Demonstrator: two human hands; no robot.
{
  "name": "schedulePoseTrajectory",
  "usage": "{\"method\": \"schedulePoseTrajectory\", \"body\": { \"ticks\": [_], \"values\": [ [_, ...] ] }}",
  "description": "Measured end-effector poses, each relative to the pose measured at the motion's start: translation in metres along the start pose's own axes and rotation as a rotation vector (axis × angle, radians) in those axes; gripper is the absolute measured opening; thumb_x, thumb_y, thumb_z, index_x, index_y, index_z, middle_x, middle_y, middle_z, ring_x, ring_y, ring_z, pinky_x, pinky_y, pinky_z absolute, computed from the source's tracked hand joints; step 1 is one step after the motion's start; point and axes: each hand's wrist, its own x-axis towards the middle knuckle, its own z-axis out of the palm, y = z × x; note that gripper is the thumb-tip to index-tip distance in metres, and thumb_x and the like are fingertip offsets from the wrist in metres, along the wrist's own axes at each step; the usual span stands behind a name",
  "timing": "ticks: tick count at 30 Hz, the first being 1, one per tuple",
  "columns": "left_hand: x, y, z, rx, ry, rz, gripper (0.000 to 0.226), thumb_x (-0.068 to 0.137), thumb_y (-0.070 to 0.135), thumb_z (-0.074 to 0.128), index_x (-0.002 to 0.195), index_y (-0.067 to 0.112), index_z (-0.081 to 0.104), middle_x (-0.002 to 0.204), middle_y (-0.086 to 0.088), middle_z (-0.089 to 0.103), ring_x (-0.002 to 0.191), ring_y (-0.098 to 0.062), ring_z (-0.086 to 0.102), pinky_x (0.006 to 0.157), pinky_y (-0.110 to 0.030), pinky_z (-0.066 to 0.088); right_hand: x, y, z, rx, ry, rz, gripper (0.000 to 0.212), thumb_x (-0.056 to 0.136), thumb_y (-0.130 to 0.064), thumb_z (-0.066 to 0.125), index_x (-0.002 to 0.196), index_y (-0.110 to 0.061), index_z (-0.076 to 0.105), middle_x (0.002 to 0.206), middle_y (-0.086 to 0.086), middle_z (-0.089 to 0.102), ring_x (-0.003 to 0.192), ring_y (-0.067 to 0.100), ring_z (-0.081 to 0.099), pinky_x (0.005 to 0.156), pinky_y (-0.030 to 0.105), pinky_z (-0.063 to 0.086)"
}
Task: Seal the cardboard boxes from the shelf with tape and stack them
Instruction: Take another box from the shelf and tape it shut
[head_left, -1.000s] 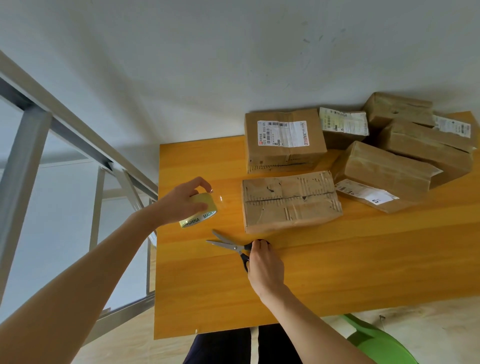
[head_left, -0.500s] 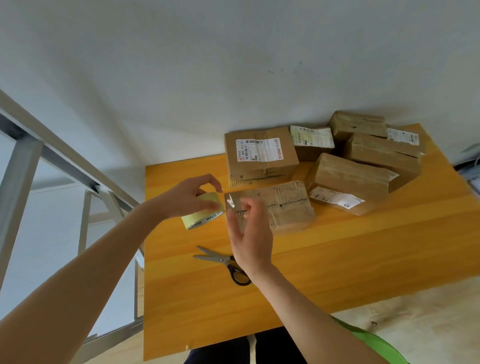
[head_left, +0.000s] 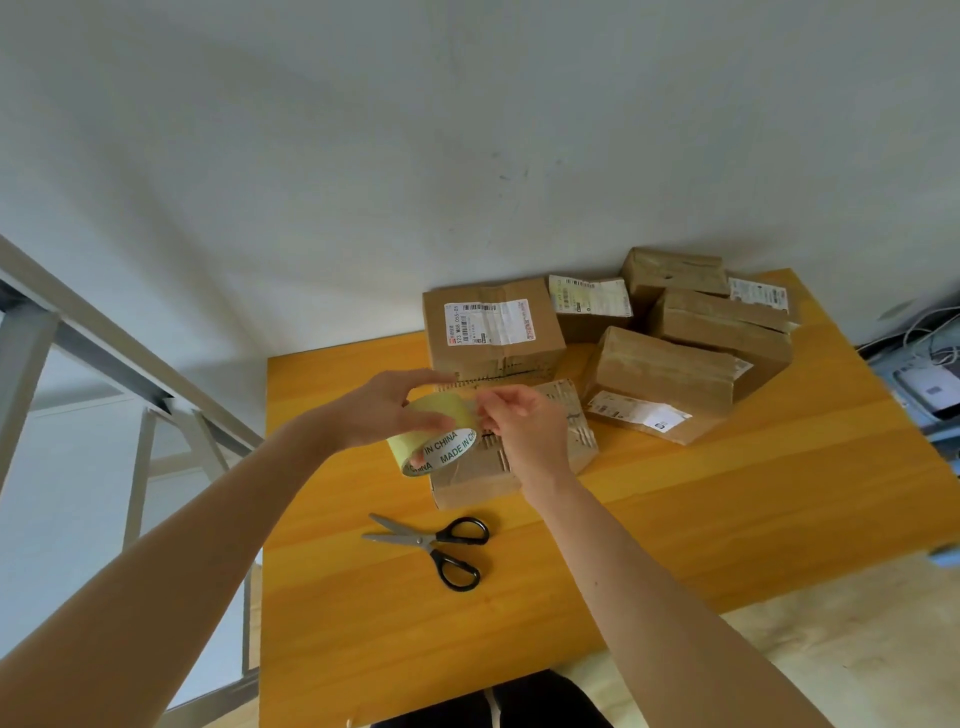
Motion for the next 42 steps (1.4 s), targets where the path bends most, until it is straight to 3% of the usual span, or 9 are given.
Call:
{"method": "schedulePoseTrajectory", "body": {
  "ticks": [3, 10, 15, 20, 23, 30, 34, 38, 42],
  "values": [
    [-0.004, -0.001, -0.006, -0.082, -0.039, 0.001, 0.006, 0.086, 0.023, 0.068, 0.084, 0.018, 0.071, 0.078, 0.003, 0.068, 0.076, -0.016, 0.059, 0.06, -0.02, 0.041, 0.007, -0.006, -0.012, 0.013, -0.017, 0.034, 0.009, 0.088, -0.015, 0.071, 0.08, -0.012, 0.073, 0.066, -0.001, 0.07, 0.058, 0.004, 0.063, 0.063, 0.015, 0.051],
    [0.003, -0.012, -0.031, 0.248, 0.076, -0.013, 0.049, 0.076, 0.049, 0.07, 0.054, 0.012, 0.046, 0.051, 0.007, 0.032, 0.049, -0.009, 0.029, 0.051, -0.022, 0.023, 0.011, -0.006, -0.025, 0.074, 0.056, 0.09, 0.01, 0.089, -0.017, 0.069, 0.079, -0.016, 0.07, 0.064, -0.007, 0.069, 0.056, -0.001, 0.062, 0.059, 0.013, 0.048],
    [0.001, -0.032, -0.036, 0.234, 0.145, -0.029, 0.06, 0.063, 0.066, 0.062, 0.053, 0.009, 0.049, 0.045, 0.01, 0.035, 0.041, -0.005, 0.031, 0.041, -0.017, 0.024, 0.028, -0.004, -0.058, -0.001, 0.092, 0.119, 0.009, 0.088, -0.022, 0.071, 0.079, -0.02, 0.072, 0.072, -0.003, 0.072, 0.059, -0.004, 0.062, 0.069, 0.021, 0.047],
    [0.011, -0.049, -0.026, 0.486, 0.288, -0.118, 0.054, 0.076, 0.063, 0.064, 0.05, 0.016, 0.055, 0.046, 0.003, 0.047, 0.044, -0.012, 0.043, 0.048, -0.028, 0.031, 0.041, -0.002, -0.07, -0.065, 0.172, 0.141, 0.008, 0.088, -0.023, 0.071, 0.08, -0.02, 0.07, 0.069, -0.008, 0.071, 0.07, 0.003, 0.064, 0.071, 0.023, 0.051],
    [0.008, -0.053, -0.036, 0.452, 0.279, -0.153, 0.053, 0.073, 0.067, 0.063, 0.055, 0.017, 0.063, 0.05, -0.001, 0.058, 0.044, -0.012, 0.054, 0.047, -0.027, 0.037, 0.047, 0.004, -0.08, -0.127, 0.131, 0.137, 0.01, 0.089, -0.024, 0.07, 0.082, -0.018, 0.073, 0.067, -0.008, 0.071, 0.064, 0.0, 0.061, 0.061, 0.018, 0.046],
    [0.015, -0.064, -0.014, 0.37, 0.241, -0.202, 0.046, 0.083, 0.055, 0.061, 0.074, 0.013, 0.074, 0.067, -0.01, 0.068, 0.063, -0.026, 0.065, 0.052, -0.029, 0.04, 0.067, 0.011, -0.083, -0.263, 0.126, 0.18, 0.012, 0.087, -0.027, 0.072, 0.077, -0.021, 0.07, 0.085, 0.001, 0.071, 0.087, 0.017, 0.066, 0.079, 0.036, 0.055],
    [0.022, -0.068, -0.004, 0.365, 0.289, -0.229, 0.053, 0.081, 0.059, 0.06, 0.071, 0.009, 0.073, 0.068, -0.013, 0.067, 0.052, -0.018, 0.053, 0.049, -0.028, 0.036, 0.07, 0.02, -0.082, -0.415, 0.177, 0.084, 0.014, 0.09, -0.026, 0.069, 0.08, -0.016, 0.073, 0.08, -0.001, 0.069, 0.083, 0.018, 0.066, 0.063, 0.025, 0.049],
    [0.027, -0.063, -0.001, 0.474, 0.326, -0.25, 0.048, 0.08, 0.064, 0.058, 0.057, 0.022, 0.065, 0.052, 0.001, 0.057, 0.046, -0.012, 0.047, 0.044, -0.024, 0.032, 0.068, 0.025, -0.081, -0.569, 0.228, -0.039, 0.018, 0.091, -0.025, 0.067, 0.094, -0.01, 0.077, 0.072, -0.008, 0.062, 0.064, -0.001, 0.055, 0.051, 0.011, 0.034],
    [0.031, -0.056, 0.001, 0.547, 0.345, -0.277, 0.047, 0.08, 0.066, 0.057, 0.06, 0.025, 0.066, 0.057, 0.002, 0.06, 0.052, -0.011, 0.051, 0.046, -0.023, 0.033, 0.067, 0.029, -0.077, -0.629, 0.3, -0.11, 0.018, 0.092, -0.025, 0.067, 0.092, -0.011, 0.078, 0.071, -0.004, 0.064, 0.058, 0.0, 0.051, 0.047, 0.016, 0.033]
  ]
}}
